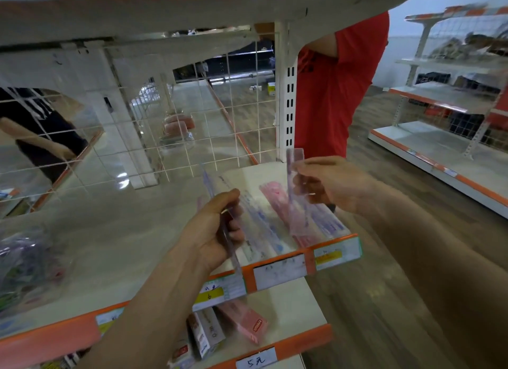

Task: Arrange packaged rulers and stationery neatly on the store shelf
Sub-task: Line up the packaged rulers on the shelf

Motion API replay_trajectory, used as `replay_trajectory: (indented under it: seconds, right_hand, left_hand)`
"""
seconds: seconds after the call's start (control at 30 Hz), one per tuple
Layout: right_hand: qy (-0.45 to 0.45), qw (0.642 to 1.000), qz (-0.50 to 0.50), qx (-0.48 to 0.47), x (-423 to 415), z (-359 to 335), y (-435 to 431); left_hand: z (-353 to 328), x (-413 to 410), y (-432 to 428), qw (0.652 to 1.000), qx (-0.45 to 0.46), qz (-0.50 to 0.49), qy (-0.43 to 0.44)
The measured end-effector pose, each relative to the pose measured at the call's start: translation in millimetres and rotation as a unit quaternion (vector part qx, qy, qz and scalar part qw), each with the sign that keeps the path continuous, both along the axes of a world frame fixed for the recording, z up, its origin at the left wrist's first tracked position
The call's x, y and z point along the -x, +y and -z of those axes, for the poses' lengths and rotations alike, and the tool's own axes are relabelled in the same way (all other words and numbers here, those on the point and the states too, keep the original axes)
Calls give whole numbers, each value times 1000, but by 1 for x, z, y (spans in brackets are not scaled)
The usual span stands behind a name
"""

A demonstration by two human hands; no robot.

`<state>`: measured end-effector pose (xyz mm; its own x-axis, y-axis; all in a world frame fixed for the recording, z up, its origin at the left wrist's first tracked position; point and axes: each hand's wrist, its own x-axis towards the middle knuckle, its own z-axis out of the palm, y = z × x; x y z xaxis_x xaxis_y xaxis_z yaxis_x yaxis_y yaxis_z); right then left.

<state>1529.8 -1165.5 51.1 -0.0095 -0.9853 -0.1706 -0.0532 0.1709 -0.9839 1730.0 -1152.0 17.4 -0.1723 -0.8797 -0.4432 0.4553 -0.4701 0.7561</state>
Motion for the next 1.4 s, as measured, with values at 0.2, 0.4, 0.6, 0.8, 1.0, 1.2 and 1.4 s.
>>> replay_trajectory:
  seconds: [0.2,0.4,0.6,0.8,1.0,1.2,1.4]
  right_hand:
    - [233,967,100,32,48,18,-19]
    - [250,966,69,-1,47,38,-25]
    - [297,953,59,5,36,46,-35]
    - [389,921,21,4,34,55,-40]
    - [420,900,20,116,18,33,-23]
    - [149,978,-144,12,-22,12,12]
    - [111,992,-60,25,-19,17,13]
  left_hand:
    - [5,8,-7,997,-14,13,-71]
    - [1,19,-15,995,-2,41,-90]
    - [4,22,-20,995,-10,38,-93]
    - [7,16,-22,994,-15,30,-105]
    - [6,16,-19,993,-8,29,-111]
    - [4,23,-17,993,12,62,-100]
    - [2,24,-14,996,4,63,-65]
